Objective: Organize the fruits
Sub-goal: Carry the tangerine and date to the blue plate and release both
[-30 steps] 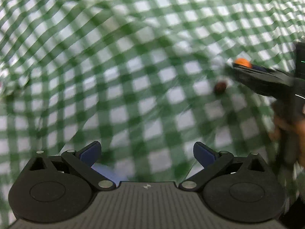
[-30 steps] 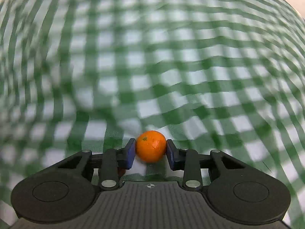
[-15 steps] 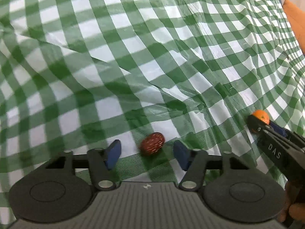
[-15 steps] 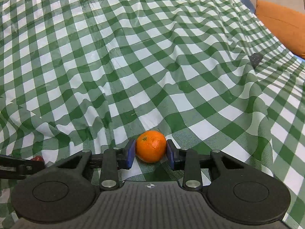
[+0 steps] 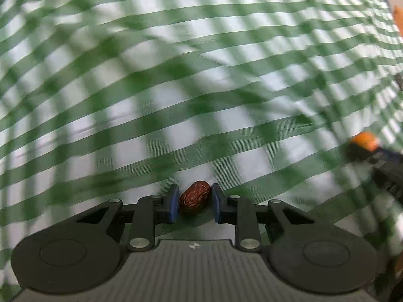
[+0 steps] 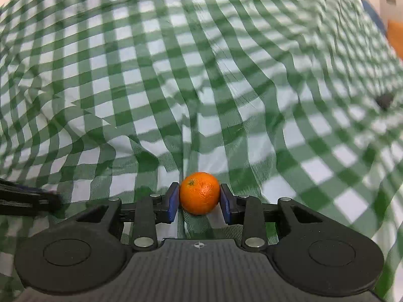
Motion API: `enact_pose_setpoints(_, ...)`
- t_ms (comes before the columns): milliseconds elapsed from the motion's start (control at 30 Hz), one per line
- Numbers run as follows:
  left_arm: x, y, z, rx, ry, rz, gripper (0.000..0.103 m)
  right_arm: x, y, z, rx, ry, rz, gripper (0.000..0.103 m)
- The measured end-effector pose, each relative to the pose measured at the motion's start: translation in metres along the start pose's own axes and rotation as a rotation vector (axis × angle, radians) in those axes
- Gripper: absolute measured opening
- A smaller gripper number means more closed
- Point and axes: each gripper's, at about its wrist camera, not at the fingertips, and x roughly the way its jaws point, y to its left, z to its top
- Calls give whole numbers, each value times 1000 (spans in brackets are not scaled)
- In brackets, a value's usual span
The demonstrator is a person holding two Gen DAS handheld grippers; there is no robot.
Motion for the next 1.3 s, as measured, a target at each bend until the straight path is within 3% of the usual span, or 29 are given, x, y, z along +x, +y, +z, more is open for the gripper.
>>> enact_pose_setpoints(100,-6,23,-5,-25,24,44,30,-11,-6,9,9,-35,-83,35)
enact_pose_setpoints(200,-36,36,-4,-51,-10,36,30,-32,-8,22,26,-49,-87,35)
enact_pose_setpoints(433,-158,48,-17,-115,-88,12,30,-140,30,26,-95,-43,107,35)
enact_pose_setpoints(633,-263,55,-76,-190,-53,78,30,-228,74,19,-137,51,374,35)
enact_pose_setpoints(800,-322,59,-137,-228,9,134,30,-298,105,-8,-222,107,503,35)
enact_pose_setpoints(967,-358,64,-188,-272,5,157,30,-346,130,-42,-362,159,572,35)
enact_pose_setpoints(1300,-400,70,-228,-336,-70,149,30,-397,139,-46,-450,80,571,35)
